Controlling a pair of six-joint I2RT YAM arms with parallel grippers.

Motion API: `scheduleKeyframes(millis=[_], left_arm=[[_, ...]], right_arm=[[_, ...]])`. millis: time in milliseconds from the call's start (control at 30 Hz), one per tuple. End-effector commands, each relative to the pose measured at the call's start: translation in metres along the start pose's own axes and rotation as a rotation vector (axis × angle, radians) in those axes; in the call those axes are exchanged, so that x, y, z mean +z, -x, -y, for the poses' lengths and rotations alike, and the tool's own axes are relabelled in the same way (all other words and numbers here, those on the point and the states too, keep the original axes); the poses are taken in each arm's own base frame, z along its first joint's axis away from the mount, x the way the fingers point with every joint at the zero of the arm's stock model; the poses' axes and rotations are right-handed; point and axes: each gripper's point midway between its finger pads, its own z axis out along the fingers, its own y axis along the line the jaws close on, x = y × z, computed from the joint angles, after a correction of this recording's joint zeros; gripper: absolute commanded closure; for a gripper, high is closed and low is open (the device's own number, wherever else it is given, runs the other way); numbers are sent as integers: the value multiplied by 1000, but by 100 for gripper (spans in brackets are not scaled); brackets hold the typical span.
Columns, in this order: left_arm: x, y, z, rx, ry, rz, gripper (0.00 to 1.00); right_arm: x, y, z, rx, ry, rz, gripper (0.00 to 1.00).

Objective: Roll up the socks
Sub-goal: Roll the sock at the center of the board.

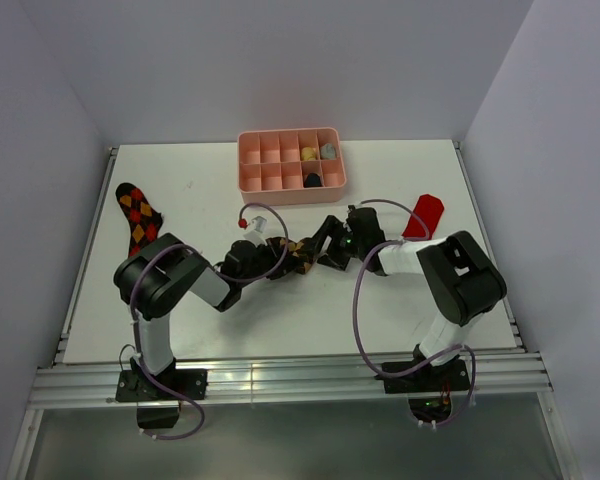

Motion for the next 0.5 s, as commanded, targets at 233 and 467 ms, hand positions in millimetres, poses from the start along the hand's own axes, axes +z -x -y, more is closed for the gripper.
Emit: scheduleKeyframes(millis=[233, 467], left_arm=[[-8, -42, -44, -94, 114, -166, 99], [-6, -46, -44, -127, 89, -194, 99]], right_arm=[[10, -6, 2, 22, 34, -3, 39], [14, -9, 5, 33, 40, -15, 68]])
